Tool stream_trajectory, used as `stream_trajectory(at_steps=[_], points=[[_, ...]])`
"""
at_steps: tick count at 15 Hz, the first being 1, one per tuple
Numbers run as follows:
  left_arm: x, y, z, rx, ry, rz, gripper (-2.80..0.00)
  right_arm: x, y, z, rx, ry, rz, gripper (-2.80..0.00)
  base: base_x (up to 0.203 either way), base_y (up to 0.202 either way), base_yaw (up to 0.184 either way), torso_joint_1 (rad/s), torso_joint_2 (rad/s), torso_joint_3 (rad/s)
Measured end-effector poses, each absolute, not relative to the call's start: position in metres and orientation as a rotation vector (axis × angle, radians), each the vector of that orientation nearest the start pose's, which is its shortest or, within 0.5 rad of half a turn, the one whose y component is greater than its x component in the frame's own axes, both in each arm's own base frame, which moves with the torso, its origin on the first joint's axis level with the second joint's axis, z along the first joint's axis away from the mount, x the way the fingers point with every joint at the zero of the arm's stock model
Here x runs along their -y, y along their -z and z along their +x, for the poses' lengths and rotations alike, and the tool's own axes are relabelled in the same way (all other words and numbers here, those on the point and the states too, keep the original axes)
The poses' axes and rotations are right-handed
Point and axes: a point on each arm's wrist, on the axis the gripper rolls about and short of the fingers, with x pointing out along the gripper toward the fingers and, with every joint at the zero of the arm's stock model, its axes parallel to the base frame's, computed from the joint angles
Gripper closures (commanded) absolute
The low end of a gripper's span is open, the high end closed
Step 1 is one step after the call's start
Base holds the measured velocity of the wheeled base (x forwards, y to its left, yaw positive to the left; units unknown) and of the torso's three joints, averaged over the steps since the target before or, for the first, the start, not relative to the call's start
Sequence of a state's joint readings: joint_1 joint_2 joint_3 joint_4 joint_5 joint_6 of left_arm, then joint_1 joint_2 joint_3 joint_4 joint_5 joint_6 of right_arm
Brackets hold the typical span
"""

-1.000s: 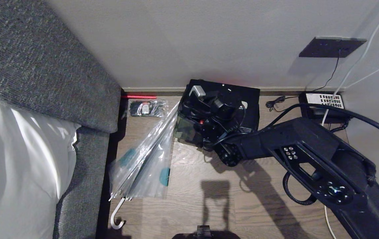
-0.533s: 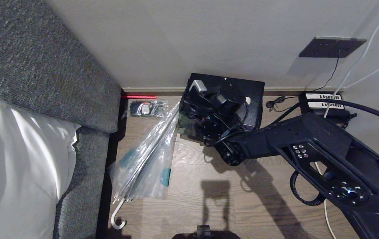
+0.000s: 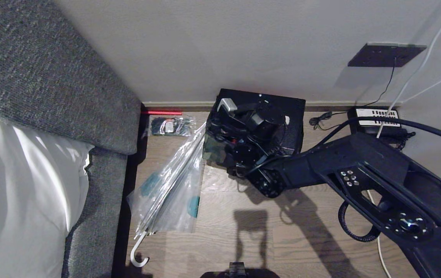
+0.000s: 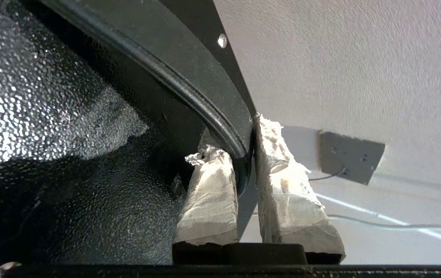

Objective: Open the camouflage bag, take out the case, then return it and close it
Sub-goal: Grip the handle

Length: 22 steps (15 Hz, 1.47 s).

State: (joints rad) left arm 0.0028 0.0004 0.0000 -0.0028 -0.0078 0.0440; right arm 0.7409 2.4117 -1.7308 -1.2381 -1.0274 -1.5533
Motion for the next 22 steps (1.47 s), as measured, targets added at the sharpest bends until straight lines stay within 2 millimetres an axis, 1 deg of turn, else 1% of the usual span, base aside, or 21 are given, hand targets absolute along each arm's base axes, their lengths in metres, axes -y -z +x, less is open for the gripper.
stream_trajectory(at_steps=[4,9,14,22], points=[[0.0,-0.076,-0.023,0.002,0.005,0.044,0.0,-0.314,-0.201,0.368,0.086,0.483,-1.049,0.0,0.0,0.0,0.0,0.0,0.0,0.0],[0.0,-0.076,-0.023,0.002,0.005,0.044,0.0,-0.315,-0.197,0.368,0.102,0.497,-1.024,0.0,0.0,0.0,0.0,0.0,0.0,0.0],[0.0,-0.076,-0.023,0.002,0.005,0.044,0.0,-0.317,-0.207,0.37,0.125,0.516,-0.996,0.0,0.0,0.0,0.0,0.0,0.0,0.0],[0.0,-0.076,-0.023,0.003,0.005,0.042,0.0,-0.325,-0.196,0.371,0.124,0.503,-1.007,0.0,0.0,0.0,0.0,0.0,0.0,0.0]])
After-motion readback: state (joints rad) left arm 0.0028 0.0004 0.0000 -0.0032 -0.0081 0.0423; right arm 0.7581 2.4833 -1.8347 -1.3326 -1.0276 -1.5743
